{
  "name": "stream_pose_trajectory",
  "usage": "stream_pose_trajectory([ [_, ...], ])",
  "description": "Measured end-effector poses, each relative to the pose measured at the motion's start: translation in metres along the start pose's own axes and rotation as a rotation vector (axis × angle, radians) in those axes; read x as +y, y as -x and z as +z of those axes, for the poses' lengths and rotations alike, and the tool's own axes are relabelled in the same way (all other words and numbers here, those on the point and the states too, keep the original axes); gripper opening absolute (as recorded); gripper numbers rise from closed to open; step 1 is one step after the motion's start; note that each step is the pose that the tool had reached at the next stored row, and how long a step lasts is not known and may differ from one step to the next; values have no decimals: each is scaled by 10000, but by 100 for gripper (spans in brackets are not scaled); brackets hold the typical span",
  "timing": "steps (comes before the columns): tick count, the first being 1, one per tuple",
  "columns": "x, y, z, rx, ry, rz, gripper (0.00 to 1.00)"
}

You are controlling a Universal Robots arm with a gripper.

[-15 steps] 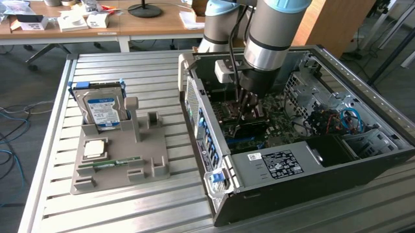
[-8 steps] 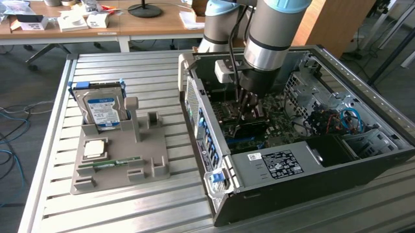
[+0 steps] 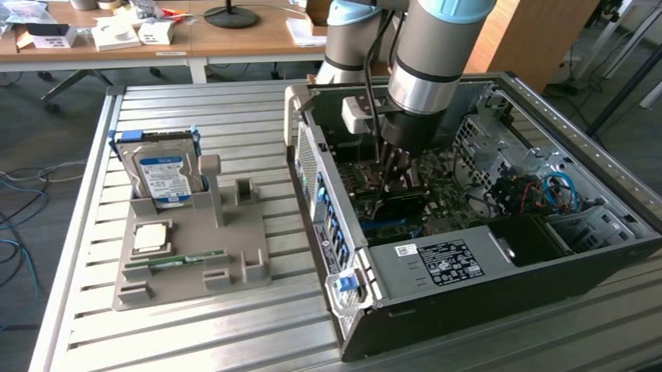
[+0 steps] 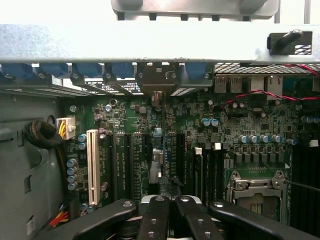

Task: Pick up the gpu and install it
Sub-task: 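Press down on the gpu until it lock into place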

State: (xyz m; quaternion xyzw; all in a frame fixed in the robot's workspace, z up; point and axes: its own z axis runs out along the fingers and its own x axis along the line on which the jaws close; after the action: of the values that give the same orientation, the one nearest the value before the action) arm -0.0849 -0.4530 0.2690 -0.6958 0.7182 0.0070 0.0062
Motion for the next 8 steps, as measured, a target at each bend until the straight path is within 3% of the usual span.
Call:
stream_pose_trajectory([
  [8, 0, 15, 5, -4, -2, 0, 11],
])
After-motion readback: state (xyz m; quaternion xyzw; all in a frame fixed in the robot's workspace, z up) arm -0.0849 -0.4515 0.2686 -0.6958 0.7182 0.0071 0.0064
